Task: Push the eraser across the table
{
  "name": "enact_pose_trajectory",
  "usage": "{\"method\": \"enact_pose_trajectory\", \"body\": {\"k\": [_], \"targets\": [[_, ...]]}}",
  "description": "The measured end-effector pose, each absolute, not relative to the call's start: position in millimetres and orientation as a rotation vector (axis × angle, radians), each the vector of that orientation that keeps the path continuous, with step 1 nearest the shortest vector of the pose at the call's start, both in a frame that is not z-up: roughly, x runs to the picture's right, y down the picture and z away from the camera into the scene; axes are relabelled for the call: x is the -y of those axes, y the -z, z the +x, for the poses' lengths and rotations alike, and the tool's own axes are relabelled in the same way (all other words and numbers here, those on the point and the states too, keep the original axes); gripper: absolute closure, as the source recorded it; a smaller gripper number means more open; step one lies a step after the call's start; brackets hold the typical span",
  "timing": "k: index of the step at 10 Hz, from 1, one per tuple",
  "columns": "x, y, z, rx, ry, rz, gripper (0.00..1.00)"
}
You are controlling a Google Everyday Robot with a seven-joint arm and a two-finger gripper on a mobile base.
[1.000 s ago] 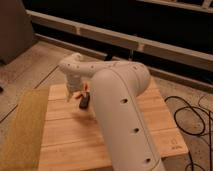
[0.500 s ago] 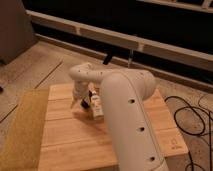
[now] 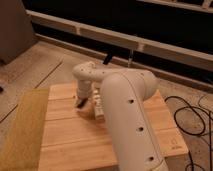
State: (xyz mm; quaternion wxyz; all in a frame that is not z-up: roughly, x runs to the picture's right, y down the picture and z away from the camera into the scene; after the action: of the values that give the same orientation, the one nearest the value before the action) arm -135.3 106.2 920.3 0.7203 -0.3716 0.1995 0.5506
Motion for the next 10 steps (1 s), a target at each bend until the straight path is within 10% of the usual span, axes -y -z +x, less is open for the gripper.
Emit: {"method": "enact_pose_trajectory", "body": {"k": [10], "targets": [[-78.2,-948.5,-143.9,-0.435,-1.220,-0.813,0.35]]}}
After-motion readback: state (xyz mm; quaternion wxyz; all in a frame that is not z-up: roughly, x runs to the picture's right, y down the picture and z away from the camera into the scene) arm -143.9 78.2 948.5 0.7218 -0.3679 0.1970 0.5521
